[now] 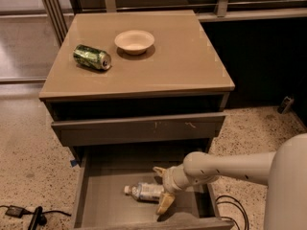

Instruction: Place blue plastic bottle into middle drawer

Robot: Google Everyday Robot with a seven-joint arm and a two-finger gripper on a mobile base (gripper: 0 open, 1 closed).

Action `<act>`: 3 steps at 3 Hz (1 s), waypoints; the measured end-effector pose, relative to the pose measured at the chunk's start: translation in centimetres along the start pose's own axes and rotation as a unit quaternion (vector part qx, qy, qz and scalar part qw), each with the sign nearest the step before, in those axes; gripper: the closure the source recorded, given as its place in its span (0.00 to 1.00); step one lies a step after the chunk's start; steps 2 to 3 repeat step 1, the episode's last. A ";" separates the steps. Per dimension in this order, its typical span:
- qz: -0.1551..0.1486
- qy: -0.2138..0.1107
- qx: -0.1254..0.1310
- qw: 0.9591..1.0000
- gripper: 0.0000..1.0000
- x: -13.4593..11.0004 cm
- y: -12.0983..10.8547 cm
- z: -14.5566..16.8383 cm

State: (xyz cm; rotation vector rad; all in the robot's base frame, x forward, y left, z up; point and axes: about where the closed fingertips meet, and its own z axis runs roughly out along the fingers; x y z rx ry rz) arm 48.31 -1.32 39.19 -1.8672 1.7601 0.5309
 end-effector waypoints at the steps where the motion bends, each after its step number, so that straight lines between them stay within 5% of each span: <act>1: 0.000 0.000 0.000 1.000 0.00 0.0 0.0 0.0; 3: 0.000 0.000 0.000 1.000 0.00 0.0 0.0 0.0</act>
Offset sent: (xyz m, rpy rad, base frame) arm 0.0000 0.0000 0.0000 0.0000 0.0000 0.0000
